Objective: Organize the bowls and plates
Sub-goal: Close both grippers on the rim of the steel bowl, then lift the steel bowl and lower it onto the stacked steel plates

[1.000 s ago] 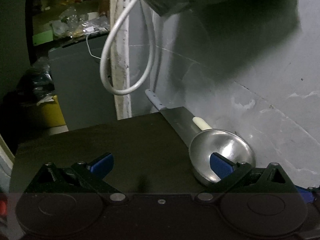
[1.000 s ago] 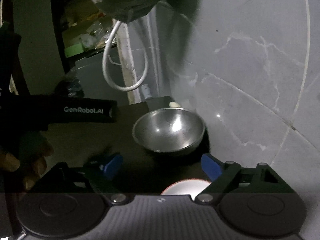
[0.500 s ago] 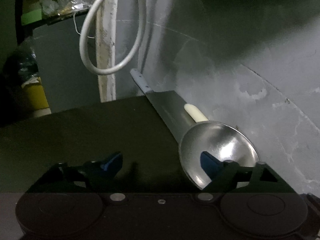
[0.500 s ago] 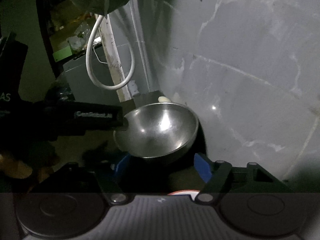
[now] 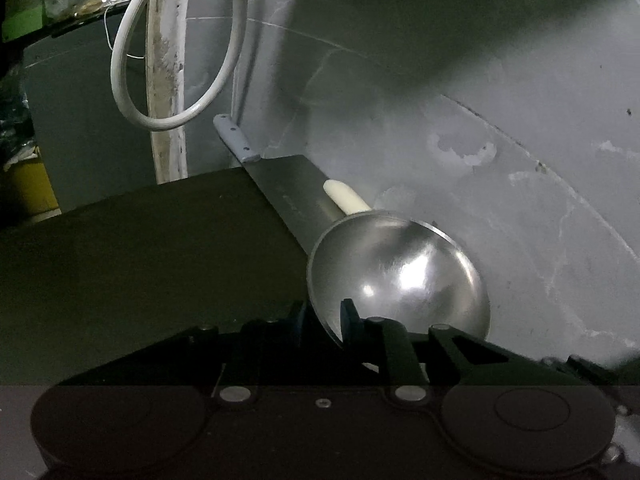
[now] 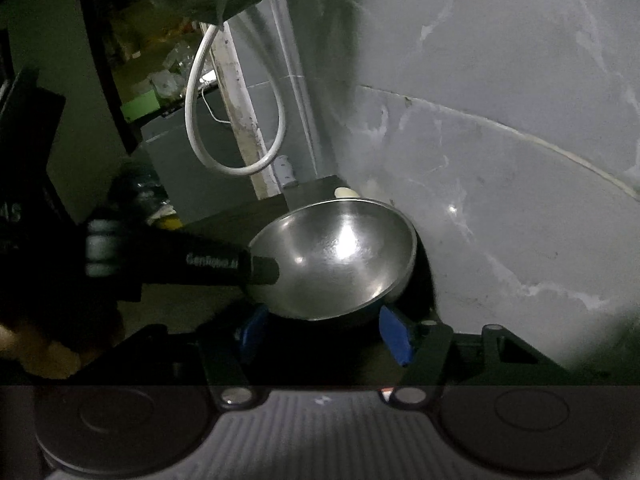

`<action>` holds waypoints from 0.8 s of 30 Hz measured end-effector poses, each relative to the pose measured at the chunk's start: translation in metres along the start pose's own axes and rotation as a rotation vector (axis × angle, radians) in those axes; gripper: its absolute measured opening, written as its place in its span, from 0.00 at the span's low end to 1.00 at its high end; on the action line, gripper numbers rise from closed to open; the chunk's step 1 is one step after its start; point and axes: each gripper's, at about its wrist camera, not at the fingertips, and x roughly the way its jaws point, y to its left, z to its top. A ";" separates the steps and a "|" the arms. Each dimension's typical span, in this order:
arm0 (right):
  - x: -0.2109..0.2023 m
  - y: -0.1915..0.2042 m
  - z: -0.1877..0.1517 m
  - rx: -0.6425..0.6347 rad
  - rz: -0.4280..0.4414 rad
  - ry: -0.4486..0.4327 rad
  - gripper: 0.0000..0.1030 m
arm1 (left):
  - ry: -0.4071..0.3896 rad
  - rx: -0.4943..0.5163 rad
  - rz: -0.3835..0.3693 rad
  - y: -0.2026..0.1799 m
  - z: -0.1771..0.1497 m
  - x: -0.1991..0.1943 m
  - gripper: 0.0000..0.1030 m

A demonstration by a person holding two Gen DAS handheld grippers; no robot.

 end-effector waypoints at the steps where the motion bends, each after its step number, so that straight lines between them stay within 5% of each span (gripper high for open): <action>1: -0.001 -0.002 0.001 0.006 0.010 -0.005 0.64 | 0.005 -0.003 0.002 0.002 -0.001 0.000 0.18; 4: -0.002 -0.007 0.001 0.023 0.018 -0.016 0.63 | 0.008 -0.011 0.000 0.007 -0.004 -0.004 0.16; 12: -0.001 -0.012 0.000 0.065 -0.002 -0.009 0.35 | 0.008 -0.022 0.015 0.015 -0.012 -0.011 0.14; 24: -0.051 0.012 -0.002 0.027 0.051 -0.080 0.31 | -0.108 -0.072 0.005 0.020 -0.033 -0.084 0.15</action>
